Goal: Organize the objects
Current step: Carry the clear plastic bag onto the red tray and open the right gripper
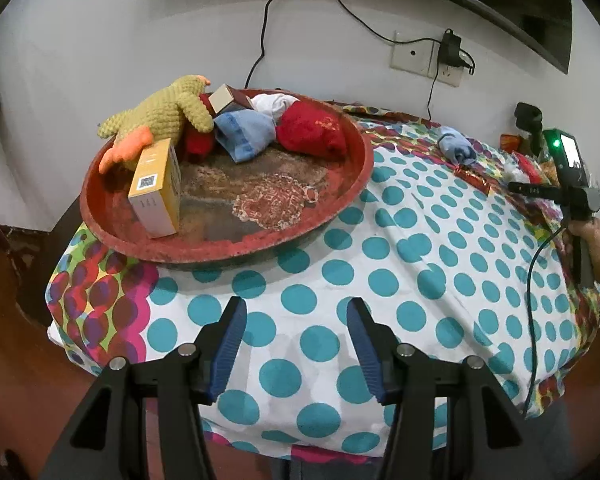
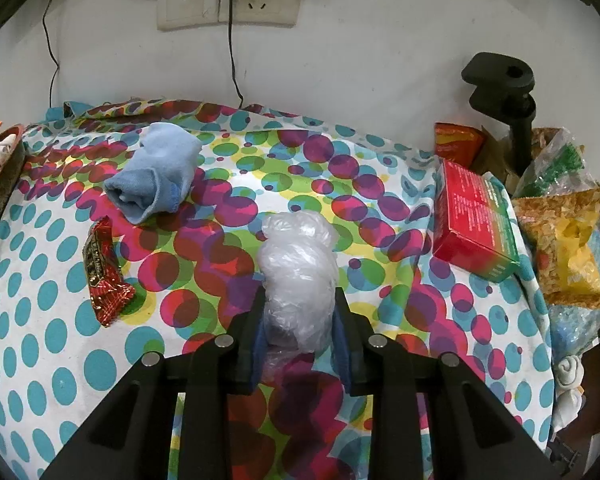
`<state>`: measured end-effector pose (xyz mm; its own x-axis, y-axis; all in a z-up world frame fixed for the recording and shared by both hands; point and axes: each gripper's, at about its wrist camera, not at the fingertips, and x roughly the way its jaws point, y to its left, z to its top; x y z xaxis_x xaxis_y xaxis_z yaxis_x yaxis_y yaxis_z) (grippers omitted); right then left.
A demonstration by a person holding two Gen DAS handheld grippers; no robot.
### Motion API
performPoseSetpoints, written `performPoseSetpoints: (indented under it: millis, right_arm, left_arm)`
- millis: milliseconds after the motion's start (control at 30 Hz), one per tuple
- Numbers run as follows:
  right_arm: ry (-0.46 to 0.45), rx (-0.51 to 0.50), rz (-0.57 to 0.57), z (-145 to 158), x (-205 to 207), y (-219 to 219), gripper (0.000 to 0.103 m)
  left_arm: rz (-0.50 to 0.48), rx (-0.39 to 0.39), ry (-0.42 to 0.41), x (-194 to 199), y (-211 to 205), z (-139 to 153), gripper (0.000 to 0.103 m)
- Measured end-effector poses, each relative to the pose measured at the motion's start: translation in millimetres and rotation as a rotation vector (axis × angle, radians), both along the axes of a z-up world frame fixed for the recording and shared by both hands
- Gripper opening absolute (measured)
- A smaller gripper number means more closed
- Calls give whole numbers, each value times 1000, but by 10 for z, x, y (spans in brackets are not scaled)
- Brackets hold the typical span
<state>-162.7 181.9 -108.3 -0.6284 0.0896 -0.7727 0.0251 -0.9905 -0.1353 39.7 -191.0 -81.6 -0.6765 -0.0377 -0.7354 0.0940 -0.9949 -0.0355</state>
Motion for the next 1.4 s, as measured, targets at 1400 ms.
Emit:
performPoseSetpoints:
  millis: [1400]
  right_arm:
    - [28,-182,626,875,296,-3086,26]
  left_arm:
    - [74,102,-15,36,-241,43,54]
